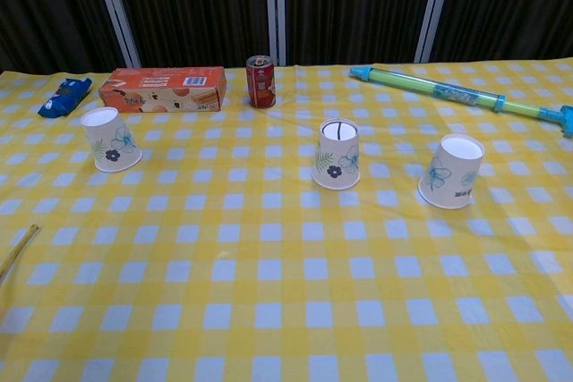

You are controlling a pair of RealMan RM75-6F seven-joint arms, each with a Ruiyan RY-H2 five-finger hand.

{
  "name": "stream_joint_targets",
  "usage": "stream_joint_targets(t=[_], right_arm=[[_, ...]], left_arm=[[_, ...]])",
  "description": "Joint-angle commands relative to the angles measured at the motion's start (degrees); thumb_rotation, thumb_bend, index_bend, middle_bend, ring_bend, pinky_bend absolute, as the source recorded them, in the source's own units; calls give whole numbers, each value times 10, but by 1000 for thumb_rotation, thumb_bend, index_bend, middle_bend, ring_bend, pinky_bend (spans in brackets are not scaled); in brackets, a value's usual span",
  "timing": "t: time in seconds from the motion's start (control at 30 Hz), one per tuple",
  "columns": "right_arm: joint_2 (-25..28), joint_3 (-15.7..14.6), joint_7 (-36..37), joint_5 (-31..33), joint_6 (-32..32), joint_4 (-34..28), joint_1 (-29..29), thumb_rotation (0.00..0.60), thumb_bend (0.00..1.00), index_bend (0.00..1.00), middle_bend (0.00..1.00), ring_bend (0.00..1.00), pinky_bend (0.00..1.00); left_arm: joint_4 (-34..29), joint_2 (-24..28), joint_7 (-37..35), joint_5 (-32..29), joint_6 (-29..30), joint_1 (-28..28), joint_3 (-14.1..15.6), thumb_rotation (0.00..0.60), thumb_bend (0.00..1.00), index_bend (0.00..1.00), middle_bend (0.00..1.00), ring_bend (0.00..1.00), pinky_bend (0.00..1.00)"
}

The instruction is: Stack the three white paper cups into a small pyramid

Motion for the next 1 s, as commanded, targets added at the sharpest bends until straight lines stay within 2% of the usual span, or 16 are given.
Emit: stream_joint_targets(t=[0.03, 0.63, 0.8, 0.87, 1.0], right_arm=[[1, 1, 1, 1, 0, -1, 0, 600, 98, 99, 0, 0, 0], [4, 1, 6, -3, 3, -4, 0, 600, 97, 126, 0, 0, 0], [6, 0, 12, -5, 4, -5, 0, 600, 97, 136, 0, 0, 0], [7, 0, 16, -5, 3, -5, 0, 600, 97, 139, 0, 0, 0], [8, -1, 20, -6, 0, -4, 1, 600, 97, 144, 0, 0, 0]], left_arm=[[0, 1, 1, -1, -2, 0, 1, 600, 236, 0, 0, 0, 0], [-1, 5, -16, 1, -11, -5, 1, 600, 233, 0, 0, 0, 0], [-9, 4, -23, 0, -10, -13, -10, 600, 243, 0, 0, 0, 0], [-16, 5, -22, -6, -22, -26, -22, 600, 265, 23, 0, 0, 0], [-35, 19, -6, -27, -52, -53, -45, 600, 283, 141, 0, 0, 0]])
